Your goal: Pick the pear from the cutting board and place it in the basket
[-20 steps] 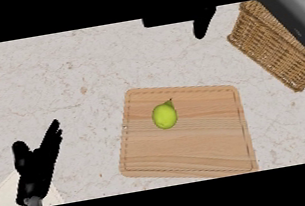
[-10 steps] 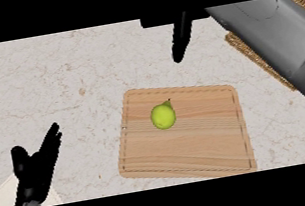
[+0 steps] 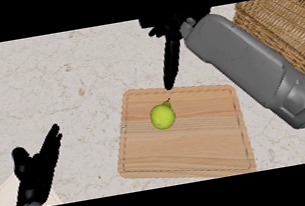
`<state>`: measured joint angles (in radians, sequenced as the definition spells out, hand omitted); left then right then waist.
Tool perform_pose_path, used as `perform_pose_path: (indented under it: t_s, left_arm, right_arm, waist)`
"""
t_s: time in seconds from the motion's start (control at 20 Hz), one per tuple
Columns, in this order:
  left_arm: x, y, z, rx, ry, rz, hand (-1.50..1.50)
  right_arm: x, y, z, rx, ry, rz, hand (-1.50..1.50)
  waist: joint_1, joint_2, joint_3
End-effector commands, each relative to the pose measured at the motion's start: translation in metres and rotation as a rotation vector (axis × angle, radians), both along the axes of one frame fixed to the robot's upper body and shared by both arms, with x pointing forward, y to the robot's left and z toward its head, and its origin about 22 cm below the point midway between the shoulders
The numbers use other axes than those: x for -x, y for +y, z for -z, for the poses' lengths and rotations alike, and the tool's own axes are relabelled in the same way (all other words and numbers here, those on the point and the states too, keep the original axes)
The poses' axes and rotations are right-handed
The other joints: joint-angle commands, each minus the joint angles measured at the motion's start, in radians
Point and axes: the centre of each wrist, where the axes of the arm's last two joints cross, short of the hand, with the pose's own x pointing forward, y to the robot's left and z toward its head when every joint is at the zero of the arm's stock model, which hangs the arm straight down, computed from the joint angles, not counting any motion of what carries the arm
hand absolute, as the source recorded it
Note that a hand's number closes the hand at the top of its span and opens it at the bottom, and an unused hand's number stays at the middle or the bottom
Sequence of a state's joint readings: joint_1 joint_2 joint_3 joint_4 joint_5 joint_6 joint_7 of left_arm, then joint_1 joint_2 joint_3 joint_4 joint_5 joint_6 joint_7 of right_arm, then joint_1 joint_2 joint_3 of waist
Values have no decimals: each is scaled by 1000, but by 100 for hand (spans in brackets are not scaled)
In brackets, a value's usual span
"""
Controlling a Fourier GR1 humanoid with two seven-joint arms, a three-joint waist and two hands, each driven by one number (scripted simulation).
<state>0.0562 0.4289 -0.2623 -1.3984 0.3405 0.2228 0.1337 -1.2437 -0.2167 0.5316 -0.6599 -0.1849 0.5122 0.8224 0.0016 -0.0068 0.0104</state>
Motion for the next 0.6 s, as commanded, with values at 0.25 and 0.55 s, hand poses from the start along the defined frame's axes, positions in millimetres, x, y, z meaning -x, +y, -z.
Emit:
perform_pose_path:
  t_s: [0.25,0.55]
  left_arm:
    - [23,-12,26,11,118,-7,0]
    - [12,8,11,2,129,-28,0]
  right_arm:
    - [19,3,58,-8,36,15,-150]
    - [27,-12,69,6,24,4,-150]
  waist:
    - [3,7,-10]
    - [-3,5,-10]
